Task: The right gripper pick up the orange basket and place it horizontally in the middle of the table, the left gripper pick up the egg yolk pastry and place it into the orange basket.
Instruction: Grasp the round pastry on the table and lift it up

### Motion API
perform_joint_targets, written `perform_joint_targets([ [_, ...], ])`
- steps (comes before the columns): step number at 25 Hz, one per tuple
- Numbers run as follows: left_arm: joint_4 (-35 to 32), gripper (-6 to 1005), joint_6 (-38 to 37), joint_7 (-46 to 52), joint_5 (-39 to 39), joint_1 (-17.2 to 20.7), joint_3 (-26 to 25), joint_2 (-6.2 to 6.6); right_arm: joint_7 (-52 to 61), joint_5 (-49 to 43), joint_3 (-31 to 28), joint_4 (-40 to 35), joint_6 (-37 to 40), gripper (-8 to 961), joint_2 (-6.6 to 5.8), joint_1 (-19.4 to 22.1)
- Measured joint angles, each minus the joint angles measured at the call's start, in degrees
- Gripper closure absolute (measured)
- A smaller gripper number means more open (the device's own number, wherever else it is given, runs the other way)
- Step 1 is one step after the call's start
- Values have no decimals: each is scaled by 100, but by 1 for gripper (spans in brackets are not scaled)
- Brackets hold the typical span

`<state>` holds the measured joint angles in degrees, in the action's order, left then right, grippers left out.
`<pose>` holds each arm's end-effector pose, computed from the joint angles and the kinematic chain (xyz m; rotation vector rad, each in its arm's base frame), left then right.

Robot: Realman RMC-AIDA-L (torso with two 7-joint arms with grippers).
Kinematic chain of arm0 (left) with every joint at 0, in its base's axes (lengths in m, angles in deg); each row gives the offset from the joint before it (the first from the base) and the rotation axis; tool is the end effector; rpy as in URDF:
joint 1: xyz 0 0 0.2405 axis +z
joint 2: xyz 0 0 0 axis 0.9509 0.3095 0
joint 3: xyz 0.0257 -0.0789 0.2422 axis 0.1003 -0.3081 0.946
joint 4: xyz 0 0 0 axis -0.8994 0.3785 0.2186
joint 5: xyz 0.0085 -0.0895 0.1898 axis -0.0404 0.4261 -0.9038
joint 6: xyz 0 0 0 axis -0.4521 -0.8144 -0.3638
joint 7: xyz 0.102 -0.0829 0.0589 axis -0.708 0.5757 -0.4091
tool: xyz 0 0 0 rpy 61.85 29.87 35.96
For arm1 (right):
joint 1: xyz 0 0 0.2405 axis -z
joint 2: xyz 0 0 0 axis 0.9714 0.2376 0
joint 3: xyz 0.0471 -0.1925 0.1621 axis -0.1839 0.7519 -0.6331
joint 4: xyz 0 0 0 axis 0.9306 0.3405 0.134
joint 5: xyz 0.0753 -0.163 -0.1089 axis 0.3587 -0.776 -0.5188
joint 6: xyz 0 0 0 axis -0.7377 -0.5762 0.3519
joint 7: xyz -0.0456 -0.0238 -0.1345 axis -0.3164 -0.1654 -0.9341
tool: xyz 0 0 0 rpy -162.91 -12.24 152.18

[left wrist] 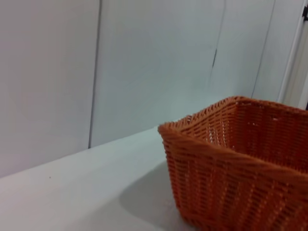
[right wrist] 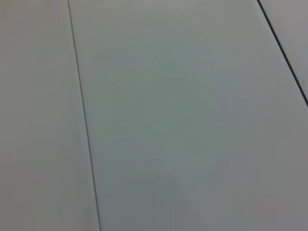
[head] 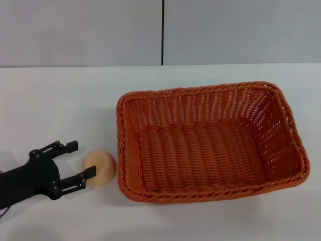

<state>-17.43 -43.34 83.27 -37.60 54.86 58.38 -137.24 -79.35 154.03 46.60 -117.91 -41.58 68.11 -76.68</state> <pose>-0.3557 0.2284 -0.0051 -2.5111 -0.5826 -0.6825 0.3209 0.2077 0.1463 -1.7668 0.4123 1.3268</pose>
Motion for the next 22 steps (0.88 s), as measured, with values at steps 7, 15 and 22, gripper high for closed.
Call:
perform_joint_targets([
  [7, 265, 283, 243, -211, -5, 9, 69, 5, 13, -23, 47, 13, 0, 279, -16, -22],
  [15, 791, 292, 775, -513, 8, -46, 72, -4, 17, -31, 46, 130, 1, 279, -18, -29],
  [22, 1032, 353, 885, -872, 48, -52, 12, -7, -7, -31, 13, 259, 11, 279, -24, -41],
])
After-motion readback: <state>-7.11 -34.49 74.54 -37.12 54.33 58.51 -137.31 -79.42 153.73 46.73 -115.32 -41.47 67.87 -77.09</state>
